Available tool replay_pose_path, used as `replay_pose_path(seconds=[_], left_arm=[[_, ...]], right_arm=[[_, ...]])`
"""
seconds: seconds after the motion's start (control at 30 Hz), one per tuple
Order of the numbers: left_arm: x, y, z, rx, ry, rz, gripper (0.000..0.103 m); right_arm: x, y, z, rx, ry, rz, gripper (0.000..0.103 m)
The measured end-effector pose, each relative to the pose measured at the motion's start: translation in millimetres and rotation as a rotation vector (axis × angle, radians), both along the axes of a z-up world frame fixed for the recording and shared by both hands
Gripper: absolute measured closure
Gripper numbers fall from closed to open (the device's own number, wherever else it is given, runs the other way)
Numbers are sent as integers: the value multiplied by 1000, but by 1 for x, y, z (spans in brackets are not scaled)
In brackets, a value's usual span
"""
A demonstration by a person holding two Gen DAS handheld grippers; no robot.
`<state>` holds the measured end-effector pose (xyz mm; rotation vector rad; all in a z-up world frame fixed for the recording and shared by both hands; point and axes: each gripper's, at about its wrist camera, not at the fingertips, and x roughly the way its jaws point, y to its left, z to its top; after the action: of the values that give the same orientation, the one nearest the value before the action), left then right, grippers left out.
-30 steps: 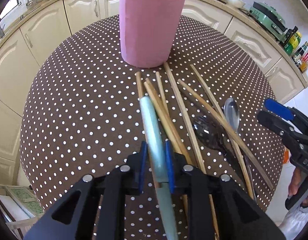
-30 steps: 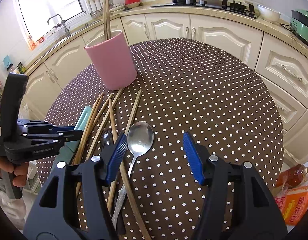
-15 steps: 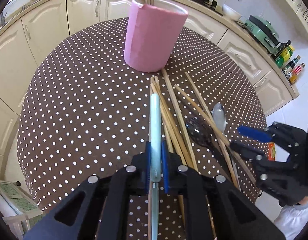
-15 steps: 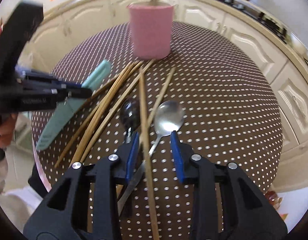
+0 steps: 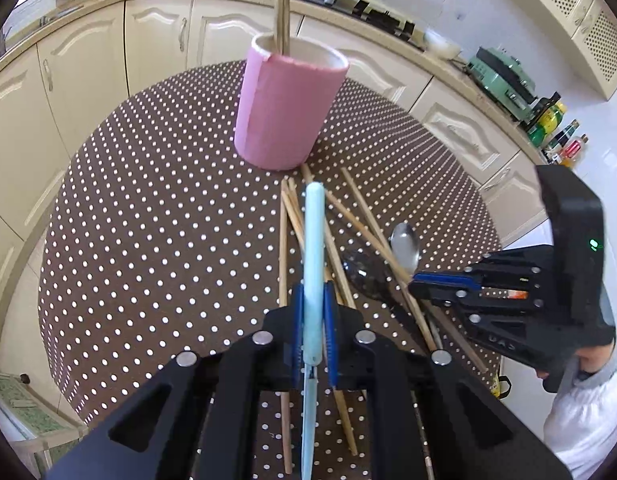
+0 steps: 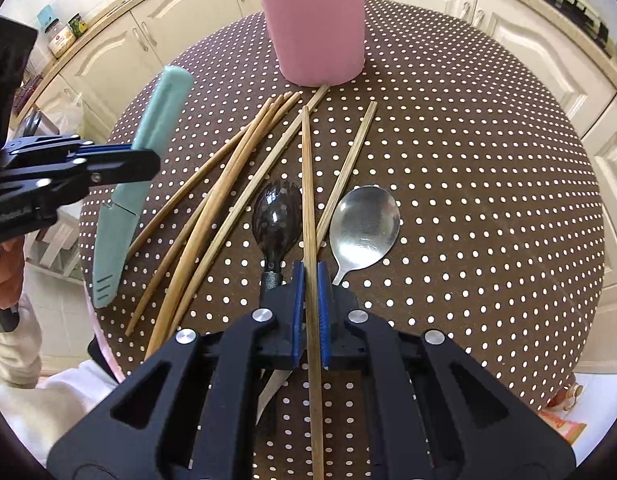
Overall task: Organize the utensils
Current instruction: 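Grasp the light-blue knife with the left gripper while the right grasps a chopstick, then lift and drop the knife and chopstick into the pink cup with both grippers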
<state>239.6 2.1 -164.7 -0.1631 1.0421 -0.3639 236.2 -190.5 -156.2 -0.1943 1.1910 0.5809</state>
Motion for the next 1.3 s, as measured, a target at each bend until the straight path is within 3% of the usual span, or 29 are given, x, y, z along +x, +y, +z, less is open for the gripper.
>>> replay_pose_path(seconds=[0.27,0.4,0.67,0.97,1.3], left_arm=[[-14,5,35,-51,-93,-8,94],[-21,5,60,-67,-194,-6,94],[-23,-4,113,-54,-378,-19,94],[14,-4,165,-32,-530,49,94],[70,7,178,-16,-576,146,94]], right_arm=[[5,-13,36,173,-86,-33,97],[7,-20,63,270,-160,-43,97],[9,-29,107,443,-416,-123,97],[59,-13,137,634,-661,-257,97],[97,-4,156,689,-823,-352,97]])
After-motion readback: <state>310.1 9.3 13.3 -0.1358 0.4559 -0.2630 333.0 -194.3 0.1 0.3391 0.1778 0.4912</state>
